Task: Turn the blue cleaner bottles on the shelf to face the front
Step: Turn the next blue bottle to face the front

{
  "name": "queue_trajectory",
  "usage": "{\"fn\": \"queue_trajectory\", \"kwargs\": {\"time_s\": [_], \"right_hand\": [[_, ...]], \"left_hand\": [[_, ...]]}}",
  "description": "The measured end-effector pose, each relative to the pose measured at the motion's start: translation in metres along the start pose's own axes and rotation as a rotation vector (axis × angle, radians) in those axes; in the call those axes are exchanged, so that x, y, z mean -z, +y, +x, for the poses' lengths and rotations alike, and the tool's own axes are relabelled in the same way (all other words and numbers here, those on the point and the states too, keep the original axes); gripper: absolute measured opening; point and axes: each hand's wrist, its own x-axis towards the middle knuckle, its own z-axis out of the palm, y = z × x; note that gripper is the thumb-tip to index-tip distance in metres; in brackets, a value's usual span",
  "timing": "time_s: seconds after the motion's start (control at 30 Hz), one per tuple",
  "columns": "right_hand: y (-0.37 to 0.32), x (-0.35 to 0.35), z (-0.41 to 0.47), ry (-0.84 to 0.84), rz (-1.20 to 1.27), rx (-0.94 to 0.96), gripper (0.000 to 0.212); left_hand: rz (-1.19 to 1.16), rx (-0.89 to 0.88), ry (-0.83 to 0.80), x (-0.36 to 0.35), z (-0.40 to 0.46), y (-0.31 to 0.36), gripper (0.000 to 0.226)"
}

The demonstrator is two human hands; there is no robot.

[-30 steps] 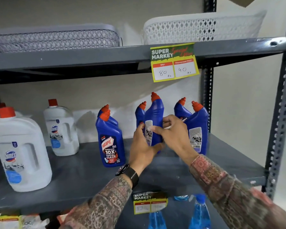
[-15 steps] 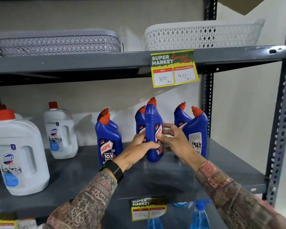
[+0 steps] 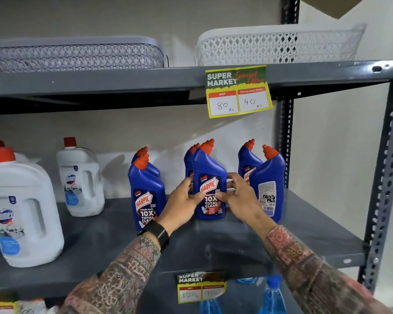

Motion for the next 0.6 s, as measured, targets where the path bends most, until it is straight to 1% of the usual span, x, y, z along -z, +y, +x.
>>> {"fn": "queue_trajectory", "kwargs": {"time_s": [0.23, 0.37, 0.47, 0.53, 0.6], "right_hand": [[0.013, -0.005, -0.005, 0.003, -0.105, -0.008, 0.05], [0.017, -0.004, -0.006, -0.01, -0.09, -0.029, 0.049], [0.016, -0.001, -0.006, -0.032, -0.095, -0.03, 0.056], [0.016, 0.003, -0.008, -0.024, -0.112, -0.019, 0.063], [0.014, 0.014, -0.011, 0.017, -0.123, 0.005, 0.063]], "left_hand": [[0.025, 0.055, -0.051, -0.005, -0.002, -0.022, 0.036], [0.071, 0.065, -0.057, -0.008, -0.002, -0.023, 0.047], [0.109, 0.08, -0.067, -0.007, -0.003, -0.019, 0.051], [0.137, 0.073, -0.033, -0.004, -0.008, -0.014, 0.056], [0.169, 0.047, 0.122, -0.004, -0.014, -0.006, 0.057]]}}
